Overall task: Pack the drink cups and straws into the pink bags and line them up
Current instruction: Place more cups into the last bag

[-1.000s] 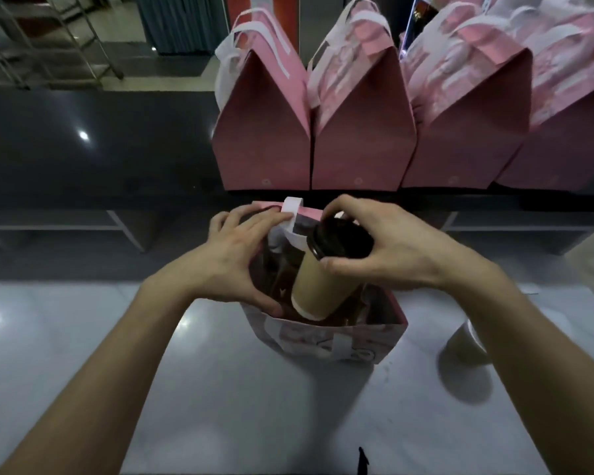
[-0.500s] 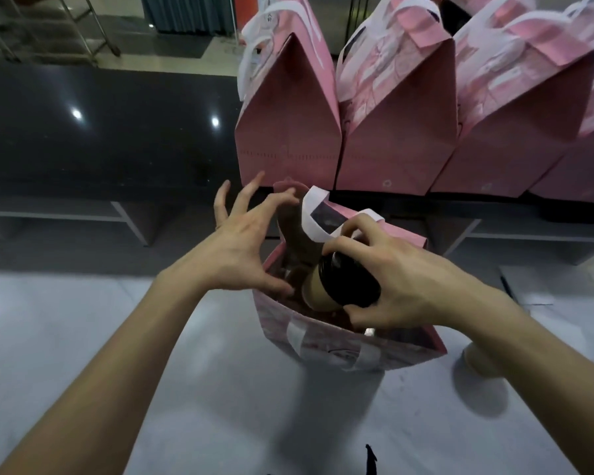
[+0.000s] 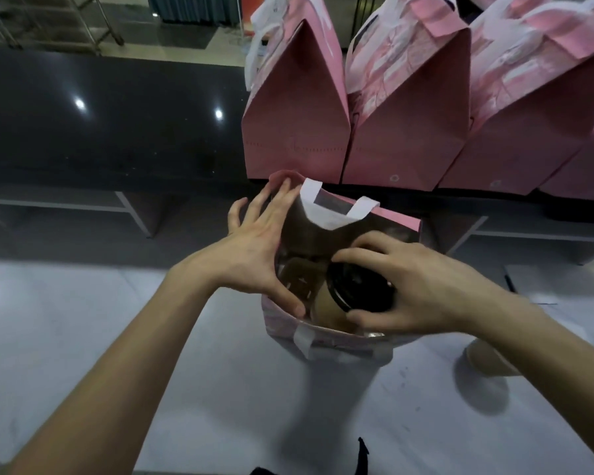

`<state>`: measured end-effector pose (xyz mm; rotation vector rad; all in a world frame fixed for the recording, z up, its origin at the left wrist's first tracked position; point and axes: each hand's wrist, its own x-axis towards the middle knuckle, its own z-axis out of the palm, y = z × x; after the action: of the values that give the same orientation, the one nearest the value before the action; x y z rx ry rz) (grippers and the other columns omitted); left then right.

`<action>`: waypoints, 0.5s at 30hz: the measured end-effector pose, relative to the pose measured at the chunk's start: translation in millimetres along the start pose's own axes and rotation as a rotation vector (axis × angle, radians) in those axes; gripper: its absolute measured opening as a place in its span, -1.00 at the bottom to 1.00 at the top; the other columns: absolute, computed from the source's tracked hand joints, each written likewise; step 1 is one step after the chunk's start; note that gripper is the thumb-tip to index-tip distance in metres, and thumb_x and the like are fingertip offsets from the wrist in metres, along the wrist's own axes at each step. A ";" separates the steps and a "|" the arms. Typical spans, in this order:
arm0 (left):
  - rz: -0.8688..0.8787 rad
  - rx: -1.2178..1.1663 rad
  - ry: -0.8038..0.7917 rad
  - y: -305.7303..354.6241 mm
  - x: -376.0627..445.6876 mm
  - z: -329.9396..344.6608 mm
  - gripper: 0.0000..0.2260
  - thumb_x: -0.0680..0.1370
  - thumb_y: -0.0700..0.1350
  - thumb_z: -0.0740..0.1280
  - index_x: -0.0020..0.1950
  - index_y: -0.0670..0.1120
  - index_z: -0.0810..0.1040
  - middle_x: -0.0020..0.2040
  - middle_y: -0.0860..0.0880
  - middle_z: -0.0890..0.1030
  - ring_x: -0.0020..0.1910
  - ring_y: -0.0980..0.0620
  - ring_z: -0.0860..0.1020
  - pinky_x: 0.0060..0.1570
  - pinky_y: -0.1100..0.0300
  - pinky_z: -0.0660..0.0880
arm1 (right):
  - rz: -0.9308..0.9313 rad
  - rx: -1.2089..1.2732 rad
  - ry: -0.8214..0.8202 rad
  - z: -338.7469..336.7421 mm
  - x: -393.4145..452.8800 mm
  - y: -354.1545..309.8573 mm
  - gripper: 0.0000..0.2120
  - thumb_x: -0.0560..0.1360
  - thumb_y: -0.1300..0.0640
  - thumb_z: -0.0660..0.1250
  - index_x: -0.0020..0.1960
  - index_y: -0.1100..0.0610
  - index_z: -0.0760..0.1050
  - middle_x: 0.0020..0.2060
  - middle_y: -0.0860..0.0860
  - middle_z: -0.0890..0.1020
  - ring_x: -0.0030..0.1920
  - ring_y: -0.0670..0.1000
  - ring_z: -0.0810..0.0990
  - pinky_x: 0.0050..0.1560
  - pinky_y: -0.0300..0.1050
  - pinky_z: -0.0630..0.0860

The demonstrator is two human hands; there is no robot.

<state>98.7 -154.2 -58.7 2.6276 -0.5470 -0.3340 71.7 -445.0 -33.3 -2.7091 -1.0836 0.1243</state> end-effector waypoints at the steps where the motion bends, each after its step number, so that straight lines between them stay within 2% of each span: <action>1: -0.003 0.004 -0.011 0.7 -0.1 0.1 0.54 0.12 0.42 0.71 0.69 0.24 -0.41 0.65 0.31 -0.46 0.38 0.39 -0.71 0.61 -0.08 -0.45 | 0.060 -0.005 -0.075 1.6 9.2 0.8 -0.27 0.40 -0.46 0.34 0.52 -0.33 0.28 0.38 -0.20 0.40 0.16 0.02 0.62 -0.07 -0.01 0.68; 2: -0.003 0.013 -0.022 1.4 -0.7 0.0 0.52 0.12 0.42 0.71 0.69 0.24 -0.36 0.63 0.34 -0.46 0.34 0.42 -0.73 0.59 -0.03 -0.43 | 0.086 -0.031 -0.122 5.0 19.9 1.9 -0.27 0.41 -0.45 0.34 0.51 -0.34 0.24 0.38 -0.18 0.40 0.17 0.01 0.61 -0.06 -0.06 0.64; 4: -0.007 0.030 -0.043 2.4 -3.0 -0.5 0.48 0.12 0.42 0.71 0.70 0.21 -0.28 0.64 0.31 -0.49 0.47 0.32 -0.67 0.62 -0.04 -0.38 | 0.067 -0.077 -0.157 15.8 43.5 2.2 -0.29 0.46 -0.36 0.40 0.52 -0.27 0.22 0.33 -0.07 0.46 0.13 0.04 0.59 -0.13 -0.13 0.53; 6: -0.012 0.026 -0.051 2.9 -6.6 -0.5 0.48 0.10 0.42 0.72 0.70 0.21 -0.25 0.65 0.27 -0.51 0.58 0.23 -0.58 0.65 -0.06 -0.33 | 0.007 -0.117 -0.177 27.2 64.2 1.9 -0.32 0.51 -0.24 0.46 0.53 -0.14 0.27 0.26 0.00 0.52 0.13 0.09 0.60 -0.13 -0.10 0.52; 10: -0.028 -0.012 -0.053 2.1 -12.5 1.3 0.54 0.05 0.42 0.73 0.65 0.31 -0.37 0.63 0.33 -0.52 0.39 0.41 -0.68 0.58 0.00 -0.34 | -0.025 -0.158 -0.216 44.2 92.4 8.2 -0.27 0.55 -0.23 0.43 0.61 -0.03 0.27 0.35 0.09 0.53 0.26 0.18 0.59 0.10 0.03 0.62; 11: -0.031 -0.017 -0.054 2.4 -13.4 1.7 0.55 0.05 0.42 0.73 0.63 0.33 -0.40 0.60 0.36 -0.54 0.35 0.45 -0.69 0.57 0.00 -0.33 | -0.016 -0.138 -0.224 46.4 98.2 10.6 -0.26 0.54 -0.25 0.43 0.60 -0.04 0.27 0.36 0.10 0.54 0.24 0.17 0.60 0.06 0.03 0.63; 13: -0.033 -0.022 -0.049 3.8 -13.8 2.7 0.57 0.04 0.43 0.72 0.64 0.32 -0.42 0.54 0.42 -0.59 0.32 0.49 -0.69 0.57 0.00 -0.31 | -0.008 -0.110 -0.254 51.8 108.5 14.1 -0.25 0.49 -0.26 0.45 0.57 -0.11 0.25 0.32 0.04 0.56 0.10 0.10 0.60 -0.22 -0.13 0.52; 15: -0.036 -0.031 -0.043 5.9 -14.1 3.2 0.60 0.04 0.41 0.73 0.67 0.29 -0.43 0.50 0.44 -0.61 0.33 0.50 -0.68 0.57 -0.02 -0.33 | -0.017 -0.088 -0.265 56.2 115.6 16.2 -0.22 0.45 -0.27 0.47 0.56 -0.18 0.22 0.29 -0.02 0.55 0.06 0.07 0.61 -0.31 -0.19 0.41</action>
<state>83.2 -154.3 -56.8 2.6081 -0.5043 -0.4074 157.3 -367.0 -91.3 -2.8194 -1.2078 0.4548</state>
